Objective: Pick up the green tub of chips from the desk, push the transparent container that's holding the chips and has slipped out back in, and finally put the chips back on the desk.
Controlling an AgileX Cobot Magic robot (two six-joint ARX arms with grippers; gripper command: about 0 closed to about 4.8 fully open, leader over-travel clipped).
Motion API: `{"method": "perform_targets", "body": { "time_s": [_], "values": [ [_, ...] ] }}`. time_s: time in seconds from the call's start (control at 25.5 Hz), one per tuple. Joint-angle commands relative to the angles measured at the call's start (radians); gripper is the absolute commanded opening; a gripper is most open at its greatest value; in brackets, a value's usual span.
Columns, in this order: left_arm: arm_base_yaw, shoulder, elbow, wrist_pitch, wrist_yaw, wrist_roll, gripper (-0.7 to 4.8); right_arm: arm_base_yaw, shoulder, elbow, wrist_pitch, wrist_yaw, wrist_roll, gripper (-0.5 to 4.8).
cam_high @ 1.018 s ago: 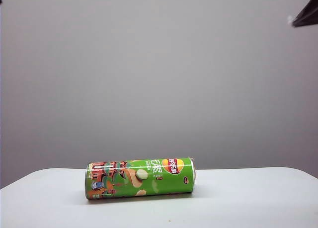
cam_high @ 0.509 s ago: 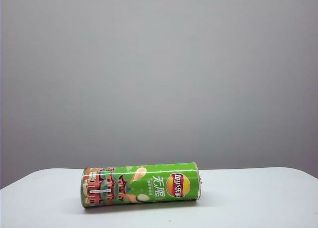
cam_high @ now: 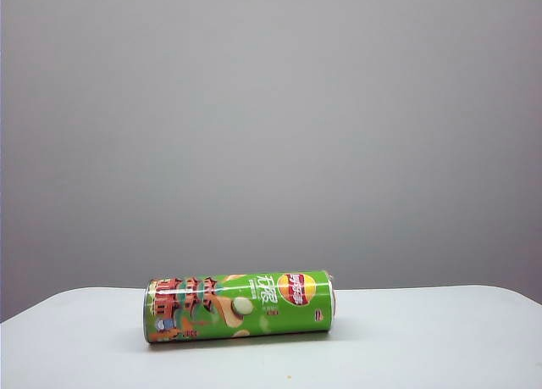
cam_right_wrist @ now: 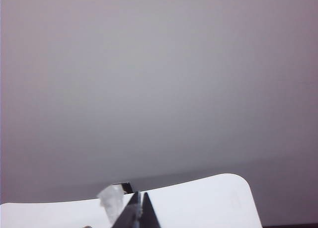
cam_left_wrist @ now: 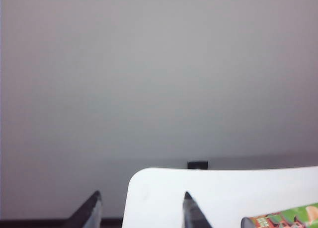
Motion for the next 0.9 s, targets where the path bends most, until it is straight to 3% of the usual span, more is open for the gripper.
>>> {"method": "perform_targets", "body": {
  "time_s": [0.04, 0.16, 0.31, 0.43, 0.7, 0.9],
  "values": [
    [0.0, 0.001, -0.103, 0.204, 0.01, 0.016, 2.07, 0.001, 0.002, -0.079, 0.073, 0.029, 0.005, -0.06],
    [0.0, 0.001, -0.164, 0.299, 0.013, 0.038, 2.05, 0.001, 0.001, -0.14, 0.124, 0.049, 0.005, -0.06],
    [0.0, 0.001, -0.186, 0.318, 0.035, 0.051, 2.04, 0.0, 0.001, -0.194, 0.186, 0.061, 0.001, -0.06],
    [0.001, 0.001, -0.186, 0.323, 0.08, 0.05, 1.69, 0.0, 0.001, -0.219, 0.194, 0.069, -0.001, -0.06],
    [0.001, -0.005, -0.186, 0.311, 0.103, 0.023, 1.43, 0.0, 0.001, -0.225, 0.218, 0.007, -0.002, -0.06],
    [0.001, -0.035, -0.186, 0.222, 0.117, 0.008, 1.43, 0.0, 0.001, -0.229, 0.223, -0.018, -0.002, -0.06]
  ]
}}
